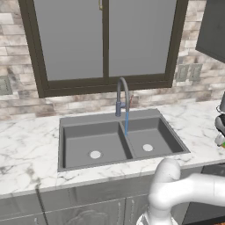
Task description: Soak the sponge with water for a few seconds and then drop it inside the sink.
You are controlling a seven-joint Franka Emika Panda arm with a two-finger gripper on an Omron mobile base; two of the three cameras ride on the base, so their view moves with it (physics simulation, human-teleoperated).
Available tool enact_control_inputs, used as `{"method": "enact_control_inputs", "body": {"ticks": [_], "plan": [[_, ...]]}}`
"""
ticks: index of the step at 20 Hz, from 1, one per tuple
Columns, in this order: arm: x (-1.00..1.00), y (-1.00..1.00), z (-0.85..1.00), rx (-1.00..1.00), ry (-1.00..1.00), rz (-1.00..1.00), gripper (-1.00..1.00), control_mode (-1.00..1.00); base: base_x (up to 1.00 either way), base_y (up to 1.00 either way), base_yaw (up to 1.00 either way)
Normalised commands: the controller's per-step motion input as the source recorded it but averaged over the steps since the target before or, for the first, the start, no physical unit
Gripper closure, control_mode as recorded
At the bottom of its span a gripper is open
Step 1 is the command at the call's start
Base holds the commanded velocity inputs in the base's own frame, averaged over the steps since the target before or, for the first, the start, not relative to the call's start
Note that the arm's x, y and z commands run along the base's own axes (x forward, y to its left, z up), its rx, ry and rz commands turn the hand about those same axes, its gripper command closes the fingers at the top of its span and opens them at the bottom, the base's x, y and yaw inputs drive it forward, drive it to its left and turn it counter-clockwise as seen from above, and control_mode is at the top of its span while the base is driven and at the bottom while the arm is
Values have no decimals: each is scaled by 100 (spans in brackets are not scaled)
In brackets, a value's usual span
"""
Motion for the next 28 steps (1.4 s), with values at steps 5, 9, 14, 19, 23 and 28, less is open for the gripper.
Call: {"method": "enact_control_inputs", "body": {"ticks": [5, 9, 14, 19, 23, 28], "plan": [[0, -2, -31, 1, 3, 0, -100, -100, 0, 0, 0], [0, -4, -11, 0, 4, 0, -100, -100, 0, 0, 0], [0, 0, 0, 0, 0, 0, -100, -100, 0, 0, 0], [0, 0, 0, 0, 0, 0, 100, -100, 0, 0, 0], [0, 0, 0, 0, 0, 0, 100, -100, 0, 0, 0], [0, 0, -10, 3, 6, 0, 100, -100, 0, 0, 0]]}}
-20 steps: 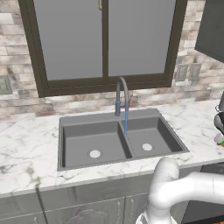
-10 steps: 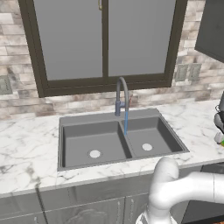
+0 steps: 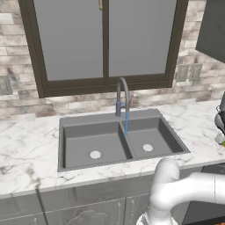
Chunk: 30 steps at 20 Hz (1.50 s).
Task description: Soak the sponge with water for a few seconds and then drop it inside the sink.
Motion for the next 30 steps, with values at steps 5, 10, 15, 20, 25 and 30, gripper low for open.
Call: {"method": "enact_control_inputs", "body": {"ticks": [5, 10, 15, 20, 25, 30], "plan": [[0, 0, -28, 7, 9, 0, 100, -100, 0, 0, 0], [0, 0, -3, 0, 0, 0, 100, -100, 0, 0, 0], [0, 17, 10, 0, 0, -4, 100, -100, 0, 0, 0], [0, 43, 15, 0, 0, -7, 100, -100, 0, 0, 0], [0, 54, 18, 0, -1, -10, 100, -100, 0, 0, 0], [0, 65, 35, -1, -4, -12, 100, -100, 0, 0, 0]]}}
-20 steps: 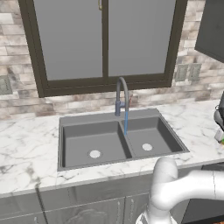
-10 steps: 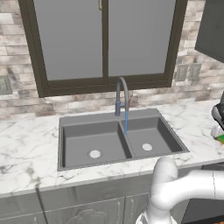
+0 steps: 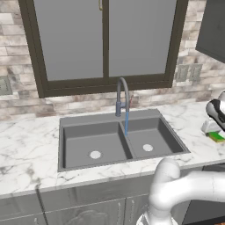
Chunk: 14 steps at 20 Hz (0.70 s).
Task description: Soak the sponge with water for a few seconds and then drop it inside the sink.
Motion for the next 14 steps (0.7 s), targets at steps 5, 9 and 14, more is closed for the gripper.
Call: {"method": "enact_control_inputs", "body": {"ticks": [5, 9, 14], "plan": [[0, 68, 46, -3, -1, -10, 100, -100, 0, 0, 0], [0, 48, 55, -3, 0, -9, 100, -100, 0, 0, 0], [0, 14, 54, -1, 2, -7, 100, -100, 0, 0, 0]]}}
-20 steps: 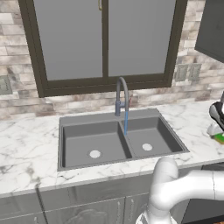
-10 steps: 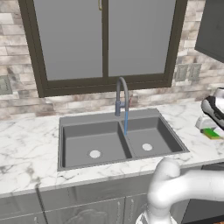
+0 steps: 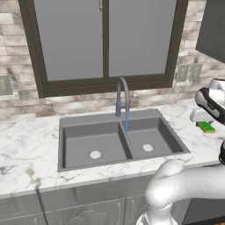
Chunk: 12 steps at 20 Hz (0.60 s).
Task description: Soak the sponge with water for a few seconds and then drop it inside the sink.
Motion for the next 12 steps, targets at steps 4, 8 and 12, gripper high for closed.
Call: {"method": "enact_control_inputs", "body": {"ticks": [4, 8, 12], "plan": [[0, 2, 53, -1, 5, -9, 100, -100, 0, 0, 0], [-11, 8, 43, 0, 3, -9, 100, -100, 0, 0, 0], [-15, 14, 32, 0, 5, -11, 100, -100, 0, 0, 0]]}}
